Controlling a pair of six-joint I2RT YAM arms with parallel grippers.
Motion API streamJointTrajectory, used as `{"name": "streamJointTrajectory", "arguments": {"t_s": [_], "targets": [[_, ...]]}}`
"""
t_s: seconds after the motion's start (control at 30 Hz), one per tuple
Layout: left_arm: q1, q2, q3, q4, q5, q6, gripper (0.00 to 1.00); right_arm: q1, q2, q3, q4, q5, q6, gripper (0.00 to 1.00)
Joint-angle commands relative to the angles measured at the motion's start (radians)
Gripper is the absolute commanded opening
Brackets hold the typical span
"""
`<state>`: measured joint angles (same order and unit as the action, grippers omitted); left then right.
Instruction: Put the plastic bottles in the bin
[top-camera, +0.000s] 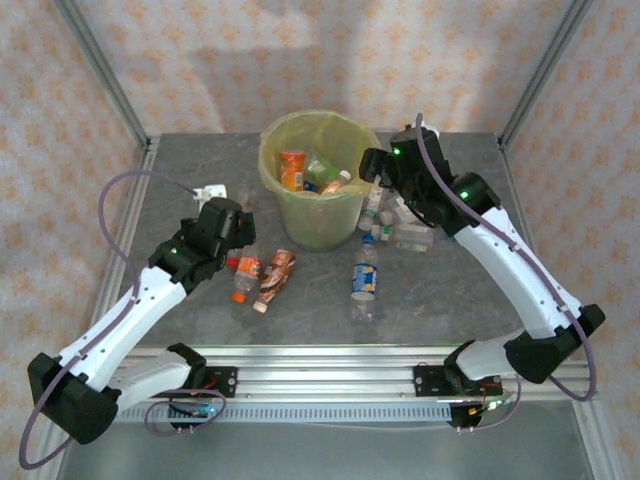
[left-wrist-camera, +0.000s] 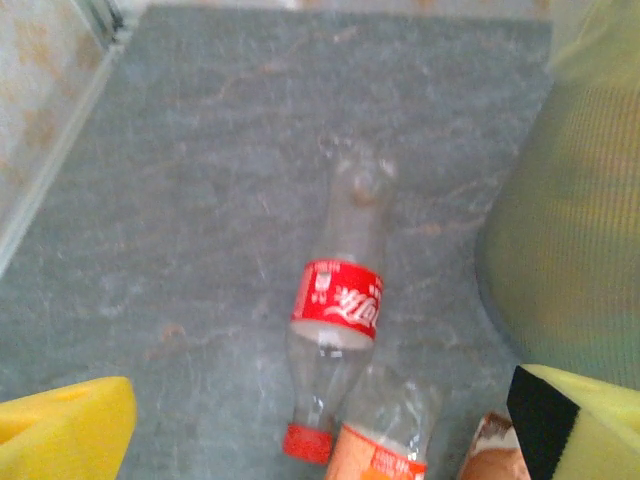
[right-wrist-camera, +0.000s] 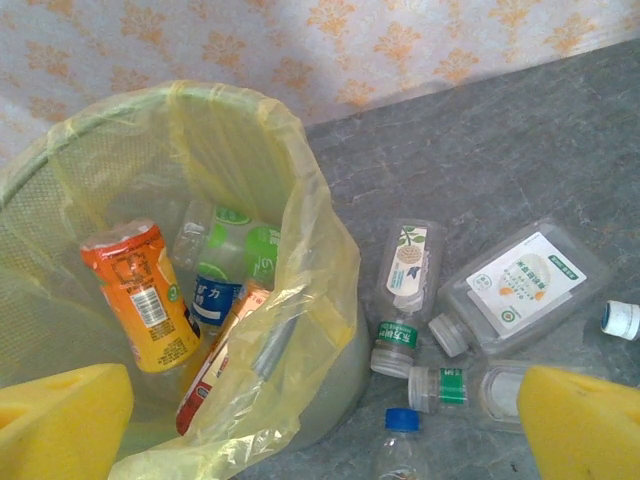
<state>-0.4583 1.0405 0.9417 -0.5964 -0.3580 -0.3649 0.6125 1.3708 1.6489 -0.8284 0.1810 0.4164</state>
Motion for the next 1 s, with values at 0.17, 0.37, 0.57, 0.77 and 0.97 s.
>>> {"name": "streamJointTrajectory", "arguments": {"t_s": [0.17,0.37,0.57,0.77,0.97], "targets": [[-0.003,0.01,-0.132,-0.003,0.159,-0.085,0.87,0.0,-0.077,-0.1,0.006,0.084,0.064,0.99],[-0.003,0.069,-0.164,0.019,0.185,-0.082,0.8,0.001,-0.144,-0.174,-0.03,0.163,0.105,0.99],[-0.003,0.135,-0.187,0.047,0.211,-0.08,0.74,0.001,-0.212,-0.275,-0.061,0.269,0.17,0.99],[-0.003,0.196,-0.186,0.07,0.223,-0.076,0.69,0.001,-0.251,-0.361,-0.109,0.34,0.233,0.99],[-0.003,0.246,-0.186,0.095,0.226,-0.084,0.68,0.001,-0.274,-0.415,-0.112,0.35,0.259,0.99]]}}
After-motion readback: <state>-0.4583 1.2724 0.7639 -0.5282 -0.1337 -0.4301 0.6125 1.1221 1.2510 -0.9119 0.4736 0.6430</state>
